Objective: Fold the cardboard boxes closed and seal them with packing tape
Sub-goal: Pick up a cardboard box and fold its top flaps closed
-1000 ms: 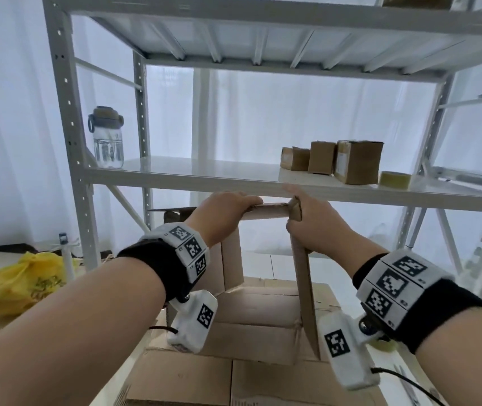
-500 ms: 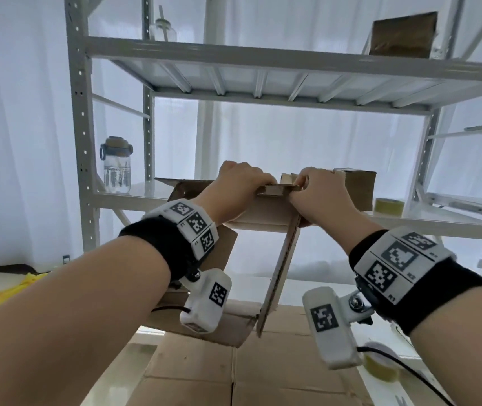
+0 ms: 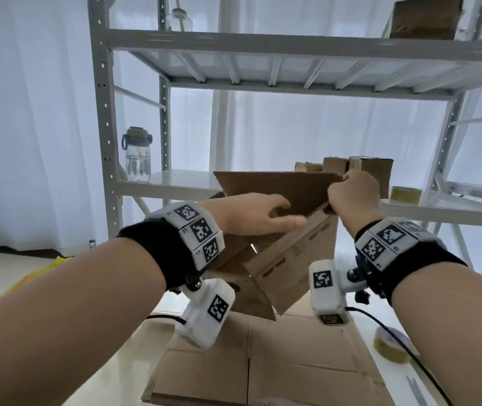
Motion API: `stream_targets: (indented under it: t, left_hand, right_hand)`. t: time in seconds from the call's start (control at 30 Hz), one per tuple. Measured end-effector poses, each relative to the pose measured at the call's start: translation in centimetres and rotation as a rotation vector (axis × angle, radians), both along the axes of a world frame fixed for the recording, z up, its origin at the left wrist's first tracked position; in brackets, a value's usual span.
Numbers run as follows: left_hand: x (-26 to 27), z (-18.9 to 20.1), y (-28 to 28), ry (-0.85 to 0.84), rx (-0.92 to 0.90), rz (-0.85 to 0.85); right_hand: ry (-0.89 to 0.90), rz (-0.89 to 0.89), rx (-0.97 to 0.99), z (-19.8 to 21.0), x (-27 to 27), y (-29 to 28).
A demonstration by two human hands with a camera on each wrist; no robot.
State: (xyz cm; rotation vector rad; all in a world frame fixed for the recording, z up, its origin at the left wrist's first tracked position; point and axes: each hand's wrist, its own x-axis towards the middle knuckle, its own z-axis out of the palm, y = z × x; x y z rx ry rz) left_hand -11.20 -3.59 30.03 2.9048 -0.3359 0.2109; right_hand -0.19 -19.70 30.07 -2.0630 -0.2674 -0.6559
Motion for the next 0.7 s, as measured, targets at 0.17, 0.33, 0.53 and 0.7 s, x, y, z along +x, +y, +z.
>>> stream_targets:
  t: [0.17, 0.33, 0.53, 0.7]
  left_hand:
    - [0.7, -1.2, -0.6, -0.092, 0.17, 0.053]
    - [0.8, -0.8, 2.6, -0.394, 0.169, 0.174]
    - [1.6, 0.6, 5.3, -0.601, 0.255, 0.186]
    - [1.1, -1.6, 5.8, -0.556, 0.17, 0.2]
  right_hand:
    - [0.056, 0.018, 0.093, 0.2, -1.1, 0.1]
    - [0.293, 0.138, 0.199, 1.2, -1.8, -0.3]
    - [0.355, 0.223, -0.159, 1.7, -1.9, 0.0]
    - [0.107, 0.371, -0.035, -1.6, -1.7, 0.7]
